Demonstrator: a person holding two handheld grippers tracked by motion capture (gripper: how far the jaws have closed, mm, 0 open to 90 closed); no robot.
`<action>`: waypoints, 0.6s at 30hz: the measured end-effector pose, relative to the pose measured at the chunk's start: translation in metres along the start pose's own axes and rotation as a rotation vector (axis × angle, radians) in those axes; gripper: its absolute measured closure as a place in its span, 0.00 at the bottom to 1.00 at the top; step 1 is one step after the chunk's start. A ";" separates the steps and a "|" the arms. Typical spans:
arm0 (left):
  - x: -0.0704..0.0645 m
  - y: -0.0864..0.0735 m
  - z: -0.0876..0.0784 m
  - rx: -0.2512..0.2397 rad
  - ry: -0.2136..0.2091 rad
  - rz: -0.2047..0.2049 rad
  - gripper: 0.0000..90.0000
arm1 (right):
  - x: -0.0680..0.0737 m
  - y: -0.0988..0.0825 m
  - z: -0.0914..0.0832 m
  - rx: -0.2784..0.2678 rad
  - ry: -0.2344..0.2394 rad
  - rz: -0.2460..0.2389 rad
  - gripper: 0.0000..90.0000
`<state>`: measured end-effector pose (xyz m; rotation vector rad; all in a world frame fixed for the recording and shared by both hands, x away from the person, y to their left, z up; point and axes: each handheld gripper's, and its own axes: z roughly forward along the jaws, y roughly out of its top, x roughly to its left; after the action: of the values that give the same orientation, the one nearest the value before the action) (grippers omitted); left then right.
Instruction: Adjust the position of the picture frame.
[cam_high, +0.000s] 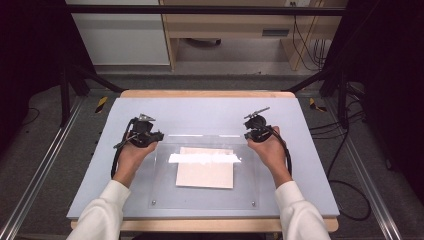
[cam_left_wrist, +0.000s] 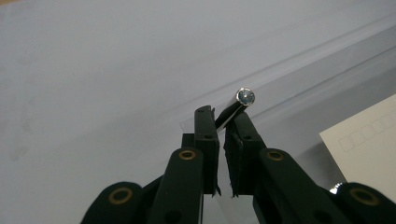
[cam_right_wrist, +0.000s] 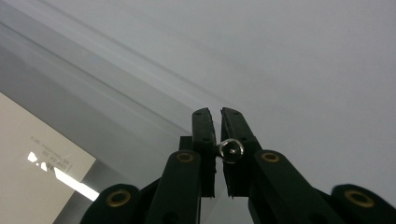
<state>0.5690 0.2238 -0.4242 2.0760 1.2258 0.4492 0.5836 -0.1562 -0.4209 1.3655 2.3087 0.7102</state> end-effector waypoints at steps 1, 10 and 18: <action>0.000 -0.002 0.002 0.001 0.005 -0.002 0.93 | 0.000 0.000 0.002 0.002 0.001 0.002 0.94; 0.001 -0.013 0.012 0.014 0.021 -0.008 0.93 | -0.001 -0.005 0.019 0.016 0.021 0.029 0.94; 0.000 -0.019 0.015 0.018 0.025 -0.004 0.94 | 0.001 -0.010 0.024 0.013 0.024 0.031 0.94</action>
<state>0.5663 0.2244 -0.4481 2.0885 1.2524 0.4652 0.5895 -0.1534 -0.4461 1.4090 2.3192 0.7266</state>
